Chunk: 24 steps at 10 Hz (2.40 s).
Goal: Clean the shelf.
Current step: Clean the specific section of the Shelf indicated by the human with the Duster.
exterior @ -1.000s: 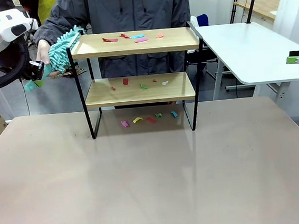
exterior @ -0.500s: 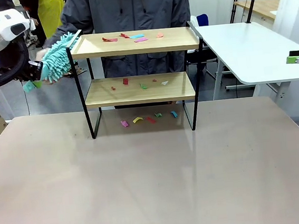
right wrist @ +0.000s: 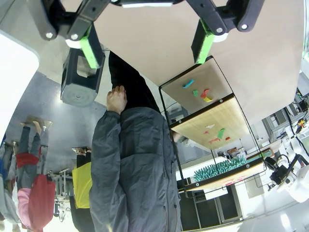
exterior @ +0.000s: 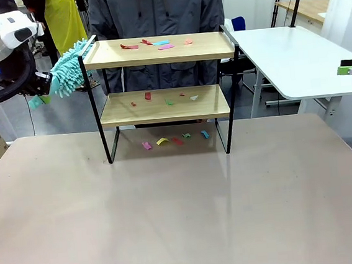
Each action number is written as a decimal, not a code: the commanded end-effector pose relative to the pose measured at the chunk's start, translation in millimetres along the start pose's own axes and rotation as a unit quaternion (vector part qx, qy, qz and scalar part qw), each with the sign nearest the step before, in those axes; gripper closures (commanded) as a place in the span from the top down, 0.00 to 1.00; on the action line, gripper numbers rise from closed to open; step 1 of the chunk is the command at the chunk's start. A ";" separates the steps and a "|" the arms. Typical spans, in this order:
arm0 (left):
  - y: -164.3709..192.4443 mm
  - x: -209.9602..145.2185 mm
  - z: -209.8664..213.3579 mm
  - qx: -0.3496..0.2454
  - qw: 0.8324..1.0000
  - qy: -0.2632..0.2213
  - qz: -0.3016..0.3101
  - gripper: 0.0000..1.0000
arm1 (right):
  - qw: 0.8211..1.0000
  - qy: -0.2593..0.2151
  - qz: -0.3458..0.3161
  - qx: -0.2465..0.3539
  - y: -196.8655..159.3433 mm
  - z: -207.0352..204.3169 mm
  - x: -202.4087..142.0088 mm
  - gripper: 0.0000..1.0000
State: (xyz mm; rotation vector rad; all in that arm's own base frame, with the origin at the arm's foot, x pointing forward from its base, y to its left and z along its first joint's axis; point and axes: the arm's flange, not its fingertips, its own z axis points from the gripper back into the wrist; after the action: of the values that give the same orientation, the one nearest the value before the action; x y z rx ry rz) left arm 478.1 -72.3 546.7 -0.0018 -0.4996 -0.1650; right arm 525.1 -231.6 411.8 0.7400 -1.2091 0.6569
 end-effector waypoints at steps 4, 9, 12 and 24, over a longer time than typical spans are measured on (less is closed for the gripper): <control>68.6 -25.6 45.8 0.057 0.995 -0.003 -0.081 0.13 | 1.000 0.004 0.002 0.001 2.4 -0.7 1.6 1.00; 138.0 -73.5 123.9 0.165 0.938 0.024 -0.303 0.13 | 1.000 0.004 0.002 0.001 2.4 -0.7 1.6 1.00; 134.9 -100.7 153.9 0.174 0.848 0.086 -0.493 0.13 | 1.000 0.004 0.002 0.001 2.4 -0.7 1.6 1.00; 47.3 -158.6 161.3 -0.018 0.648 0.227 -0.727 0.13 | 1.000 0.004 0.002 0.001 2.4 -0.7 1.6 1.00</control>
State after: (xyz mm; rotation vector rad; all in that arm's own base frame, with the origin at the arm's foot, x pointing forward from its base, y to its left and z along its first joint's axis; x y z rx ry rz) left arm 274.2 0.6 611.7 0.3991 0.1321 -1.7545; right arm 524.9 -231.8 411.7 0.7400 -1.2092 0.6561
